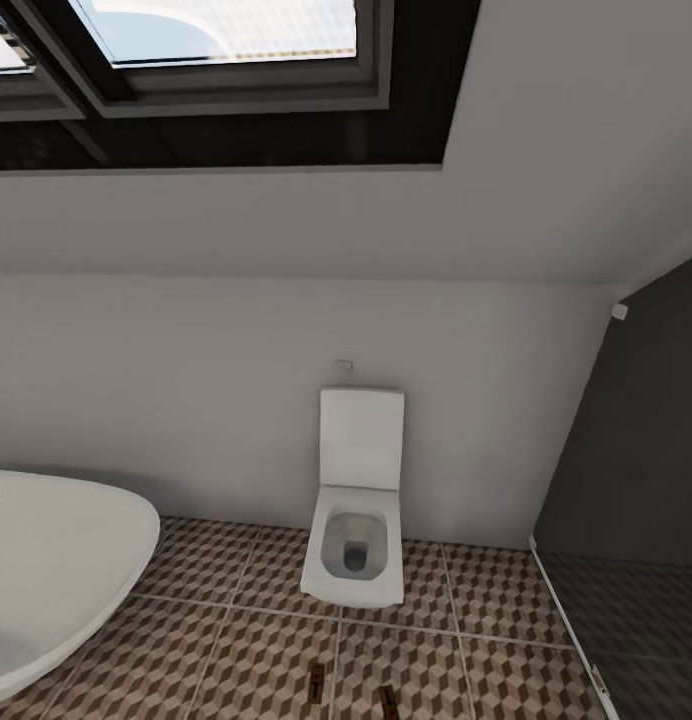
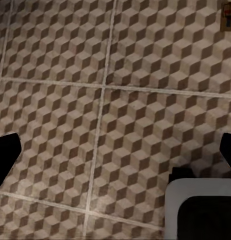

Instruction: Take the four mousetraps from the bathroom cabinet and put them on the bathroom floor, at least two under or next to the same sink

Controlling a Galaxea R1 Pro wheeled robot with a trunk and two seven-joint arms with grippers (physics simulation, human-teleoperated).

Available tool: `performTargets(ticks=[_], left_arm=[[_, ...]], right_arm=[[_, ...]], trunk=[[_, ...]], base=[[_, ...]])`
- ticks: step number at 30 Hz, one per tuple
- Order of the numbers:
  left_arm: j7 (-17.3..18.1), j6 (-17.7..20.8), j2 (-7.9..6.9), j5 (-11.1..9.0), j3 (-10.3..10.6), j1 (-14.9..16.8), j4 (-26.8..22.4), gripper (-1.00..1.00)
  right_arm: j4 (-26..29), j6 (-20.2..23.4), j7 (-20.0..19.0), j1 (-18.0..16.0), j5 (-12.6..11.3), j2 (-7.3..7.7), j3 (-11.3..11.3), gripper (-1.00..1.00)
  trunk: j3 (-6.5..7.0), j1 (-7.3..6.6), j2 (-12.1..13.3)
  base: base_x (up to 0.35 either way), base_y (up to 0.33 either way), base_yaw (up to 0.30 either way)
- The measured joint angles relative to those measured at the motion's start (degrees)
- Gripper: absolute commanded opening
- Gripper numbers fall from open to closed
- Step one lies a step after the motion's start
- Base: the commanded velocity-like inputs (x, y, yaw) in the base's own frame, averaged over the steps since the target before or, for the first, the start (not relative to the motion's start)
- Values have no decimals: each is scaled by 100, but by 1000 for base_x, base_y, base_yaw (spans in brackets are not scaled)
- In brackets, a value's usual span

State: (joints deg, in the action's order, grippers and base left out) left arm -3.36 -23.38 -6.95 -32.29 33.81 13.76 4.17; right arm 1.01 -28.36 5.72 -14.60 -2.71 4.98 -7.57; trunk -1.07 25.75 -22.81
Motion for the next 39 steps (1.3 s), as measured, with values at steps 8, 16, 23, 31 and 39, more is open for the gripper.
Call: performTargets(ticks=[8,16,23,31,39], left_arm=[[10,18,7,3,8,-474,0,100],[-3,40,115,4,10,-851,0,100],[-16,334,128,-3,2,-1124,-2,100],[-71,481,341,-9,-12,-1152,-21,100],[-371,481,434,-13,-31,-1154,-53,100]], right_arm=[[-16,70,-99,278,22,-167,-22,100],[-16,710,-113,517,24,-629,-19,100],[-12,1405,-104,588,23,-712,-12,100],[-11,1436,-106,649,24,-699,-13,100],[-1,1434,-105,672,24,-694,-7,100]], trunk=[[0,0,0],[0,0,0],[0,0,0],[0,0,0],[0,0,0]], base=[[0,0,0],[0,0,0],[0,0,0],[0,0,0],[0,0,0]])
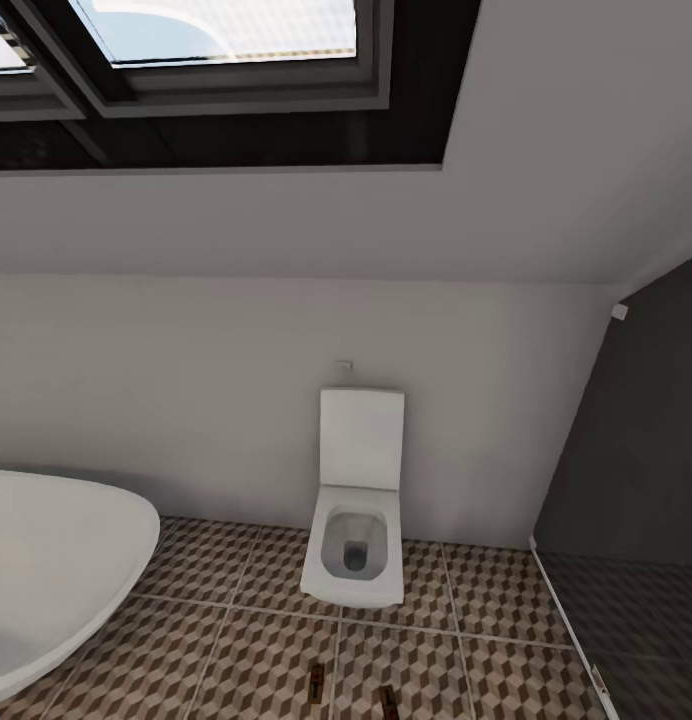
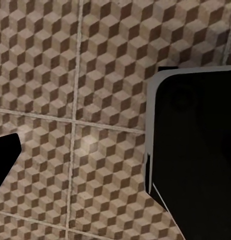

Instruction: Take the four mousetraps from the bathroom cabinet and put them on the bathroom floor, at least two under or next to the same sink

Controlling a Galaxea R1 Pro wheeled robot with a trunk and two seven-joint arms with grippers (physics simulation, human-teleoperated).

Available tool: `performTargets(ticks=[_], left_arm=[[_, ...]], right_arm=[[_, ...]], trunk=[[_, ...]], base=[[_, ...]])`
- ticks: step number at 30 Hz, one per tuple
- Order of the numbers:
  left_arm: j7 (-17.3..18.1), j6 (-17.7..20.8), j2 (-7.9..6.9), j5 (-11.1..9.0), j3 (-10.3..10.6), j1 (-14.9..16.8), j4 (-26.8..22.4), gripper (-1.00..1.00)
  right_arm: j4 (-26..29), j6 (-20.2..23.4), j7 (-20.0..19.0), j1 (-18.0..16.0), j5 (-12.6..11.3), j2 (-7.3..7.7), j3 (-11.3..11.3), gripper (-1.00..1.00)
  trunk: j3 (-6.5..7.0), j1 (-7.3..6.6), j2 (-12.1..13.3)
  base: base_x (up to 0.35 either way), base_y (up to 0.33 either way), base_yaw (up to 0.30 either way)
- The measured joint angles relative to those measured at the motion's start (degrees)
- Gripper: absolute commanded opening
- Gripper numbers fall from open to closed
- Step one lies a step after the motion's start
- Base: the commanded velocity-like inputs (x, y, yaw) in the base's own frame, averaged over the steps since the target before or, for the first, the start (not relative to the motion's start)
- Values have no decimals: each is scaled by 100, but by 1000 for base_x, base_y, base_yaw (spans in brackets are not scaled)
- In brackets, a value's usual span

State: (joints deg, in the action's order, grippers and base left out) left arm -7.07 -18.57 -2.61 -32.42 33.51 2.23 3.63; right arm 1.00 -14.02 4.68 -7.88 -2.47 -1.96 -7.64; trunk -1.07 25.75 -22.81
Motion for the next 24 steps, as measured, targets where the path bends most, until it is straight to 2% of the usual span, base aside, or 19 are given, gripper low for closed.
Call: performTargets(ticks=[3,6,7,13,14,16,17,19,20,23,24], left_arm=[[-41,-1,7,-42,-2,0,-18,100],[-56,3,9,-90,-5,0,-40,100],[-65,5,10,-123,-9,0,-68,100],[-279,10,18,-184,-29,1,-291,100],[-457,5,23,-189,-29,6,-423,100],[-709,24,22,-194,-31,6,-597,100],[-997,61,20,-190,-29,5,-776,100],[-1295,123,16,-188,-32,4,-953,100],[-1649,246,7,-178,-31,4,-1178,100],[-1898,390,-5,-177,-33,3,-1385,100],[-1955,427,-4,-175,-30,3,-1438,100]], right_arm=[[2,-8,4,4,-1,49,8,100],[1,-12,8,4,-2,188,9,100],[0,-19,2,6,-7,314,15,100],[-8,-115,-25,23,-19,753,9,100],[-10,-177,-30,62,-24,880,16,100],[-10,-267,-34,131,-23,1006,9,100],[-13,-377,-39,204,-27,1103,14,100],[-14,-498,-53,279,-24,1176,7,100],[-17,-656,-116,413,-23,1223,7,100],[-17,-791,-286,561,-12,1198,-5,100],[-13,-823,-377,600,-7,1141,-15,100]], trunk=[[0,0,0],[0,0,0],[0,0,0],[0,0,0],[0,0,0],[0,0,0],[0,0,-1],[0,0,0],[-1,0,-1],[0,0,0],[0,0,0]], base=[[0,0,0],[0,0,0],[0,0,0],[0,0,0],[0,0,0],[0,0,0],[0,0,0],[0,0,0],[0,0,0],[0,0,0],[0,0,0]])
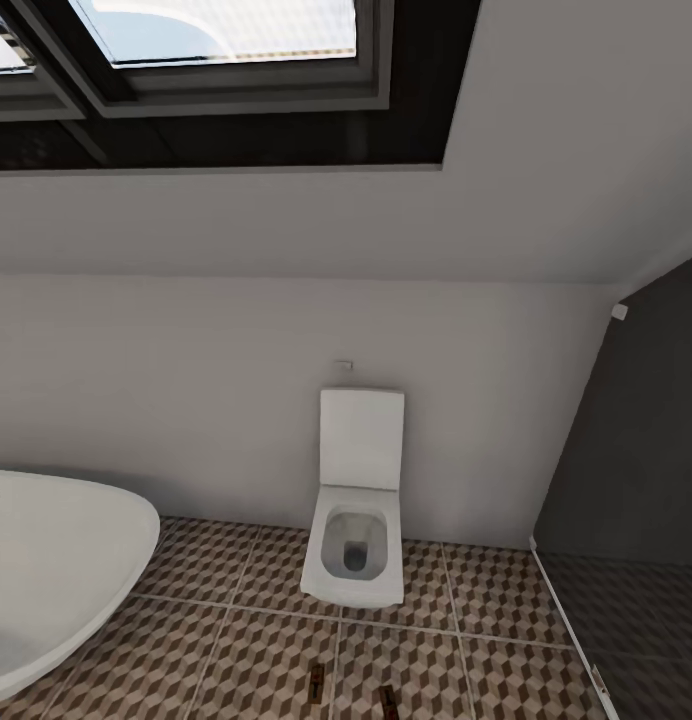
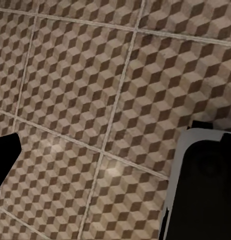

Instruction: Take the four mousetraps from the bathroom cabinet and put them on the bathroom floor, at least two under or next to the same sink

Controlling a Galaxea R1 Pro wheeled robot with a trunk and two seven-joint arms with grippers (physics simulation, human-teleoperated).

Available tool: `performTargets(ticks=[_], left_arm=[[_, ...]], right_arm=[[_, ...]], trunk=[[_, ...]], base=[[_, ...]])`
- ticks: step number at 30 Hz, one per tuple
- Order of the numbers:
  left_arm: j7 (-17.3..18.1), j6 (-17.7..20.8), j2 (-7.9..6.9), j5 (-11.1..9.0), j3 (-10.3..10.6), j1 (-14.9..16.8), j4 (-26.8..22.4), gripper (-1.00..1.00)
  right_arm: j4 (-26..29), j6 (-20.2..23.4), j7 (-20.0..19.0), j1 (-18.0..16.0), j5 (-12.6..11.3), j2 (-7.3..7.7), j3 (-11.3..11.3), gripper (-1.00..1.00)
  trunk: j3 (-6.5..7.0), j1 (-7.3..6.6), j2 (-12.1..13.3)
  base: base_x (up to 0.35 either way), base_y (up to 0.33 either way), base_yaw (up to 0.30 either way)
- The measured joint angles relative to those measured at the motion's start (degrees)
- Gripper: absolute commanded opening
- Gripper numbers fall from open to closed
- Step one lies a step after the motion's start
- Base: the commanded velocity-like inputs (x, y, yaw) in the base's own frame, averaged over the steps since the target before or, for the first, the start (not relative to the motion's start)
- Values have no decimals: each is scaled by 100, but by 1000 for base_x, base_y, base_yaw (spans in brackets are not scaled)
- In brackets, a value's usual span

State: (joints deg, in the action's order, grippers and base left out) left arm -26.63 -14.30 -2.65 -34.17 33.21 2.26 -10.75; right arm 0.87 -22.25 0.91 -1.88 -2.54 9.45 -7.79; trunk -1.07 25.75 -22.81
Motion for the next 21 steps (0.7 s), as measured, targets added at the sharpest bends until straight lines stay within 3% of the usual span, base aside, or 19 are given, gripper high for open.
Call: performTargets(ticks=[2,5,6,9,11,15,21], left_arm=[[-32,25,3,0,3,0,-35,100],[15,48,10,-1,19,0,-69,100],[125,52,10,-2,25,0,-65,100],[393,57,-1,-8,32,0,-39,100],[979,58,-35,-18,36,-1,111,100],[1478,41,-50,-27,39,0,492,100],[1600,31,-48,-27,47,1,726,100]], right_arm=[[5,-24,-85,25,1,-87,-4,100],[17,-57,-183,55,19,-433,-34,100],[21,-64,-185,60,31,-621,-42,100],[28,-71,-157,65,39,-872,-21,100],[43,-73,-81,69,53,-1051,-22,100],[56,-76,-38,70,51,-1115,7,100],[66,-76,-22,70,47,-1126,16,100]], trunk=[[0,0,0],[0,0,0],[0,0,0],[0,0,0],[0,0,0],[0,0,0],[0,0,0]], base=[[0,0,0],[0,0,0],[0,0,0],[0,0,0],[0,0,0],[0,0,0],[0,0,0]])
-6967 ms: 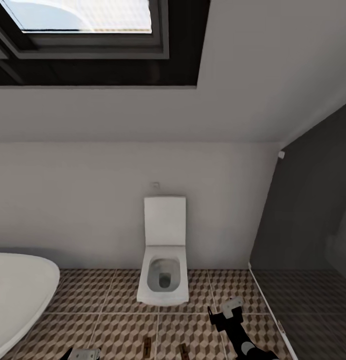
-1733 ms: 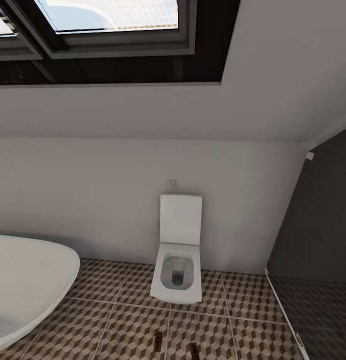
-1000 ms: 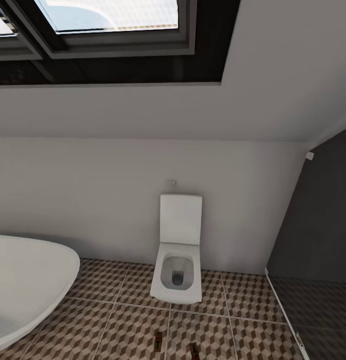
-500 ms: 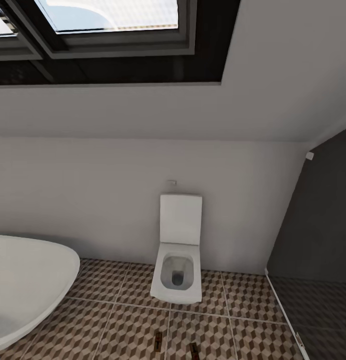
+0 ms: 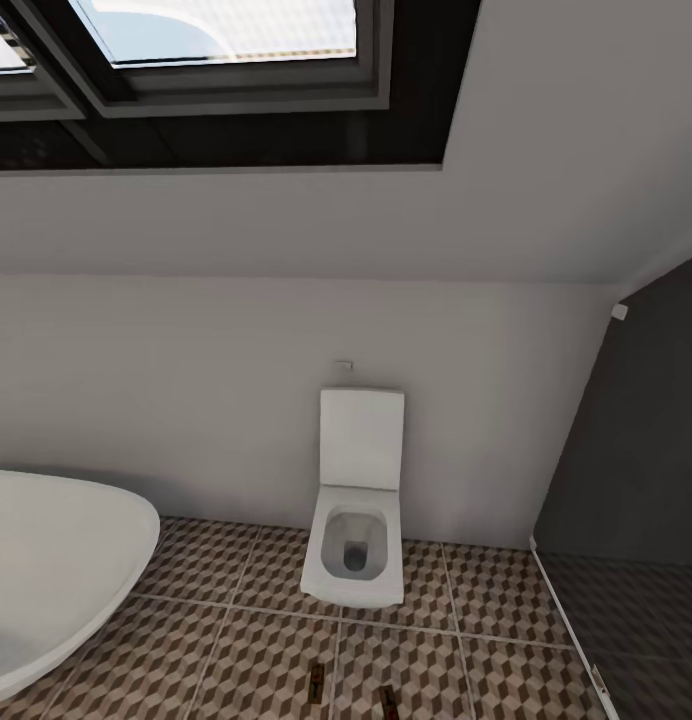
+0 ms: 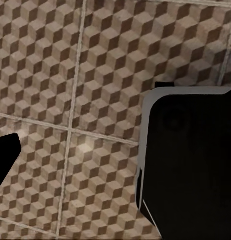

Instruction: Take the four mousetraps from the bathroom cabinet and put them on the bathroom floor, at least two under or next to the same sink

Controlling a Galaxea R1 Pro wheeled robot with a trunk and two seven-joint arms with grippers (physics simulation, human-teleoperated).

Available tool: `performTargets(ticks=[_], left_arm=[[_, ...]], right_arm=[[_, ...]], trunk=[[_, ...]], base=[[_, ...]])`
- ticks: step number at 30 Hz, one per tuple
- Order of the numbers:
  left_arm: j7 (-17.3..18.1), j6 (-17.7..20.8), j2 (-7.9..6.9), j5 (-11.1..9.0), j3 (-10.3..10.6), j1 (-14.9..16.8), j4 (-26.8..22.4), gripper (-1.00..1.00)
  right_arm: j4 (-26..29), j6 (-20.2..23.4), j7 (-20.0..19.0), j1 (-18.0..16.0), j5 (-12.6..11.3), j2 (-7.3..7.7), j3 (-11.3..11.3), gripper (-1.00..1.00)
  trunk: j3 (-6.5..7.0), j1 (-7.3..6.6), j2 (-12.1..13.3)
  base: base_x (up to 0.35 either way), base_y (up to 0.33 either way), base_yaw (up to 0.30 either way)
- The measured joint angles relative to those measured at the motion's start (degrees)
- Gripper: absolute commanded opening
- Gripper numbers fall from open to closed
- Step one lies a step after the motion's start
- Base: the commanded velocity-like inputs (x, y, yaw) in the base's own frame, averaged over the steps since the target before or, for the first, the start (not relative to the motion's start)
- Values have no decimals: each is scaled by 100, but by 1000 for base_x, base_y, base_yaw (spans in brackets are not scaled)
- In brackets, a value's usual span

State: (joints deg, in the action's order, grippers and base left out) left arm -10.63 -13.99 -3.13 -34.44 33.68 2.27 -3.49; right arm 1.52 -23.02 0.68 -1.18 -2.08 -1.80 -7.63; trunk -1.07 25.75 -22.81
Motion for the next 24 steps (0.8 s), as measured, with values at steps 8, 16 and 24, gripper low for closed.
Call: performTargets(ticks=[8,16,24], left_arm=[[10,2,5,0,0,0,144,100],[8,6,-7,1,-6,0,191,100],[14,-1,-9,1,-1,0,291,100]], right_arm=[[84,0,3,2,-6,1,12,100],[197,0,3,3,-12,-5,19,100],[207,1,1,3,-4,-13,11,100]], trunk=[[0,0,0],[0,0,0],[0,0,0]], base=[[0,0,0],[0,0,0],[0,0,0]])
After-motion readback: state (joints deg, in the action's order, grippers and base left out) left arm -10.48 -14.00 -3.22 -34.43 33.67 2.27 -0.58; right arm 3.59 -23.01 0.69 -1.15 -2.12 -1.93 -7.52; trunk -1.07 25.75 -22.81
